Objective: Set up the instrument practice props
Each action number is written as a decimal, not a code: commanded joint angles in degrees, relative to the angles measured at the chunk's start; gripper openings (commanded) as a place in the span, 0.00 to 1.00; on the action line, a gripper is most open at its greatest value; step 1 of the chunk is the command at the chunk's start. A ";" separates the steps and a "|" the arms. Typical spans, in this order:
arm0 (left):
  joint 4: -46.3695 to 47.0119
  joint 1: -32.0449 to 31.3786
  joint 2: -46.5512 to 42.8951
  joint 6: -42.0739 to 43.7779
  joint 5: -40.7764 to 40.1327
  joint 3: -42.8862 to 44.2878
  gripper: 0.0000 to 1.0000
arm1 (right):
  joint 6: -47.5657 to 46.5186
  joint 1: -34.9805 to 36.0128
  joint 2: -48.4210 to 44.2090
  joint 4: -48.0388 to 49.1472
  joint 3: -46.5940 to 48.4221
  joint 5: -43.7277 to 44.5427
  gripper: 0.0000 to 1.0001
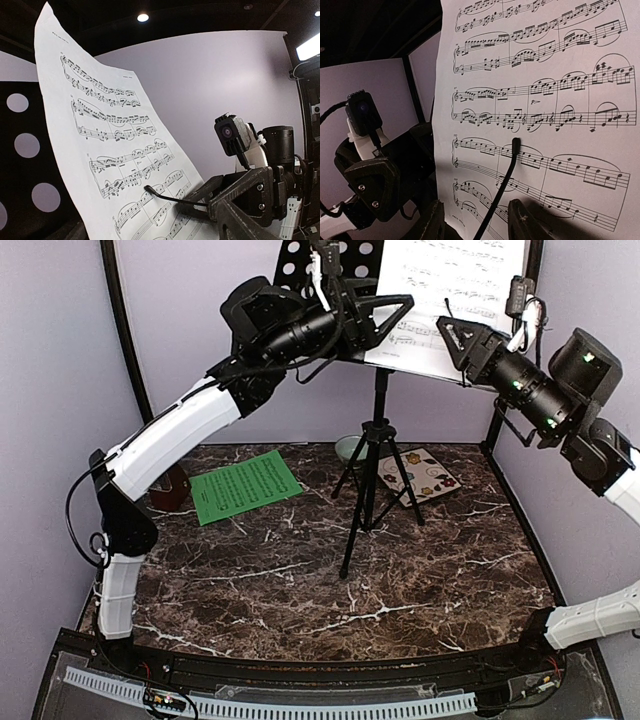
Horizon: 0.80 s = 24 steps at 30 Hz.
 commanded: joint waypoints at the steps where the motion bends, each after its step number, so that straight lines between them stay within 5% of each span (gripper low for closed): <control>1: 0.90 0.92 -7.50 1.39 -1.30 -5.25 0.84 | -0.14 -0.10 -2.07 1.39 0.31 -0.25 0.49; 7: 4.17 2.51 -13.98 1.22 -1.37 -16.58 0.91 | -3.07 -0.11 -3.66 0.44 0.29 -1.45 0.72; 14: 5.55 4.25 -21.39 1.89 0.88 -26.96 0.95 | -6.60 -0.08 -4.63 -2.01 1.40 -4.38 0.87; 24: 10.60 7.41 -39.09 3.29 4.20 -54.83 0.94 | -11.90 -0.07 -8.30 -4.61 -2.57 -18.11 0.89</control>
